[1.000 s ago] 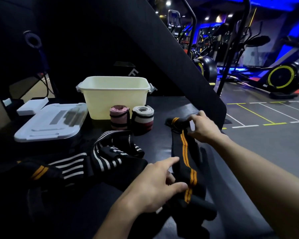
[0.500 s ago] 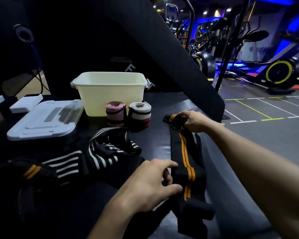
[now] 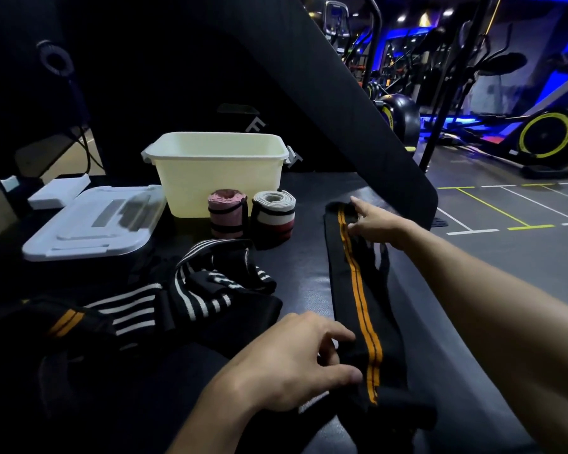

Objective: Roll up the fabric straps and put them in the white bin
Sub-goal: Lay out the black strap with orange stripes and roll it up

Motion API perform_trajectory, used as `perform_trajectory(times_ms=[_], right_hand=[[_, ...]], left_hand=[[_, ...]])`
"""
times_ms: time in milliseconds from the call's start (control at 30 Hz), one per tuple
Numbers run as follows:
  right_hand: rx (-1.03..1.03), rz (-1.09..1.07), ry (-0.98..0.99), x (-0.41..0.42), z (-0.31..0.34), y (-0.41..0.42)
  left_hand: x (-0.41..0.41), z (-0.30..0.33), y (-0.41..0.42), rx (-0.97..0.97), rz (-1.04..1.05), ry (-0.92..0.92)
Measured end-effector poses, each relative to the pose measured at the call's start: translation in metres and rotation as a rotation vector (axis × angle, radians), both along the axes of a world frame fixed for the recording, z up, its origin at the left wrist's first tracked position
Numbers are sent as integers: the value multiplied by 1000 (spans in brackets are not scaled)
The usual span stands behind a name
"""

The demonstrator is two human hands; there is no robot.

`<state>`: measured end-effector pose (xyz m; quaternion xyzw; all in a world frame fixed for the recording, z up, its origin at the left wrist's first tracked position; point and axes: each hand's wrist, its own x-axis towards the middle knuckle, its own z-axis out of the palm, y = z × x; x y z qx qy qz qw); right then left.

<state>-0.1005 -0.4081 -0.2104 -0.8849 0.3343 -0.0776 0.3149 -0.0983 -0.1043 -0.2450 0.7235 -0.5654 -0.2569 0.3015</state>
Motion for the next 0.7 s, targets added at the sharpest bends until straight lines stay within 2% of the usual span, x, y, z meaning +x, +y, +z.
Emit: perform_trajectory(times_ms=[100, 133, 300, 433, 600, 700], right_hand=[[-412, 100, 156, -4, 6, 3], [-457, 143, 188, -6, 10, 9], [-402, 289, 489, -13, 30, 58], [-210, 336, 611, -20, 29, 86], [-215, 387, 695, -35, 34, 109], [-310, 458, 582, -40, 47, 127]], left_hand=[[1, -3, -1, -11, 3, -38], [1, -3, -1, -16, 2, -54], [-5, 5, 0, -11, -77, -72], [-10, 9, 5, -11, -119, -88], [-8, 19, 19, -72, -69, -179], [8, 35, 41, -207, 108, -236]])
